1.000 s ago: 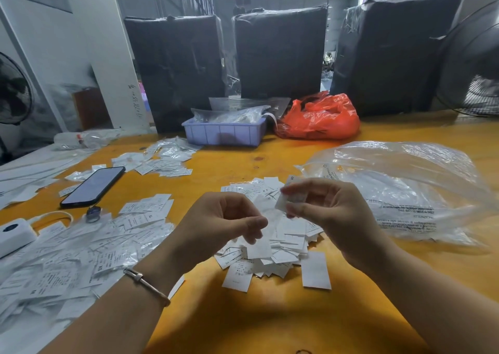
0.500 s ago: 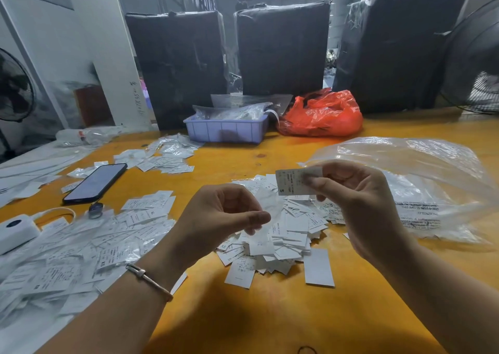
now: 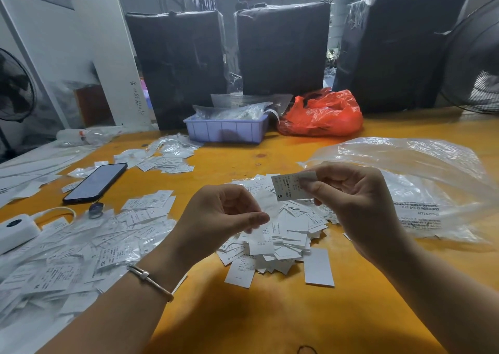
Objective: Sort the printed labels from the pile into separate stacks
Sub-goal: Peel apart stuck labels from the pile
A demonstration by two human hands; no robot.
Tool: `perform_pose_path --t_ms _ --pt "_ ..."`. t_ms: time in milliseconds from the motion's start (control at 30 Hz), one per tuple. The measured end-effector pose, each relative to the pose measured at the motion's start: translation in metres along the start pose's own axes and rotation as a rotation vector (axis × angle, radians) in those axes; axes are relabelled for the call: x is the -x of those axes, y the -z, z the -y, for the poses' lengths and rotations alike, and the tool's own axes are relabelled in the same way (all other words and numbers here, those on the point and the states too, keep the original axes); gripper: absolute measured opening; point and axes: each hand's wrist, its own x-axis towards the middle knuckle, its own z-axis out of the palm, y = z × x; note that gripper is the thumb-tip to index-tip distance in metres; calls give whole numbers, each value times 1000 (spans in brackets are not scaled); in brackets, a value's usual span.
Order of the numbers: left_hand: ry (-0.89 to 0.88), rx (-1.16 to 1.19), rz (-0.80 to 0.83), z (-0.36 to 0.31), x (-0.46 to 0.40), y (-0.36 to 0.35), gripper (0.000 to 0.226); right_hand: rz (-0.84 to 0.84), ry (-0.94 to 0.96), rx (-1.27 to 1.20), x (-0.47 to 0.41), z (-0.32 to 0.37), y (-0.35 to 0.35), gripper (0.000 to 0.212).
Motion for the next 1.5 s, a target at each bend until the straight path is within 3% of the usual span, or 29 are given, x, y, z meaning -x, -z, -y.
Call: perform_pose_path --t_ms 233,467,667,767,900,1233,1367,1500 --pt "-1 1 2 0 -1 0 32 27 -21 35 0 -1 -1 15" --pt "27 22 72 2 -1 -2 27 151 -34 161 -1 -5 -1 24" --pt "29 47 97 2 -2 -4 31 257 -7 273 1 -8 -7 13" --pt "49 47 79 0 -1 -3 30 152 14 240 2 -8 -5 23" --pt "83 49 59 -4 0 -2 30 38 65 230 2 -7 -3 16" --pt "91 74 54 -1 -2 -2 36 204 23 203 6 -9 -11 12" --pt "87 70 66 -2 -1 -3 29 312 -87 181 6 -11 -12 13" --pt "122 7 47 0 -4 4 11 244 -98 239 5 -17 -8 20"
